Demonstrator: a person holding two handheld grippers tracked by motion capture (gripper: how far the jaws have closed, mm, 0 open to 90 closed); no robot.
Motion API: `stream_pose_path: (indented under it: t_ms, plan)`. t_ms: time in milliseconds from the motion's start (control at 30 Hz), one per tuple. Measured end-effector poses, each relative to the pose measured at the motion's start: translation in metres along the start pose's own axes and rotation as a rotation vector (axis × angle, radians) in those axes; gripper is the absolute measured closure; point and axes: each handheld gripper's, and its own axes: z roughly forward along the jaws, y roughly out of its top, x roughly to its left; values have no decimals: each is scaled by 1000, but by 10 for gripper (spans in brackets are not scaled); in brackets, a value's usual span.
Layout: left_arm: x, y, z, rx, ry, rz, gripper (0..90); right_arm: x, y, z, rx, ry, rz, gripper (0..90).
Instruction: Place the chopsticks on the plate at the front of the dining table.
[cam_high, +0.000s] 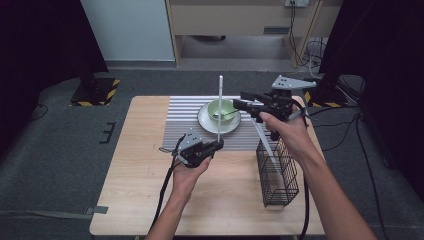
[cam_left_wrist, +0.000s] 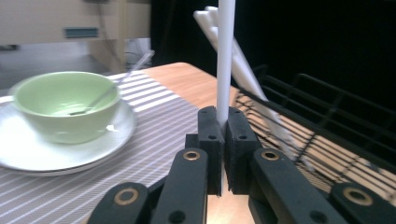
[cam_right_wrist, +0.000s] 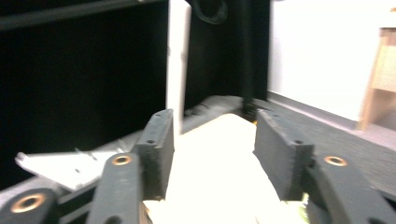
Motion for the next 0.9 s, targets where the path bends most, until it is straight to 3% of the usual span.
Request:
stream_pose_path:
  t_ms: [100,167,200,233,300,367,400,433,600,900]
  plan:
    - [0,2,0,10,43,11,862,-11,-8,-24,-6,-128,-38,346]
    - [-1,3,0,9,68,10,862,-14,-10,-30,-10,-154,-35,327]
    - [-1,4,0,10,79,11,862,-22,-15,-43,-12,-208,-43,294]
    - [-1,4,0,12,93,10,862,-22,-15,-43,-12,-208,-43,294]
    - [-1,4,0,13,128,4,862,-30,-21,-55,-9,-263,-37,261]
    - [0,5,0,8,158,-9,862,-39,-28,-66,-7,-324,-18,243]
    - [1,5,0,7,168,-14,862,-47,-36,-78,-7,-381,-2,226]
    - [1,5,-1,5,180,-18,862,-47,-36,-78,-7,-381,-2,226]
    - [2,8,-1,-9,232,-21,862,-65,-58,-99,15,-515,15,193]
    - [8,10,-1,-10,295,-51,862,-90,-109,-113,101,-645,60,172]
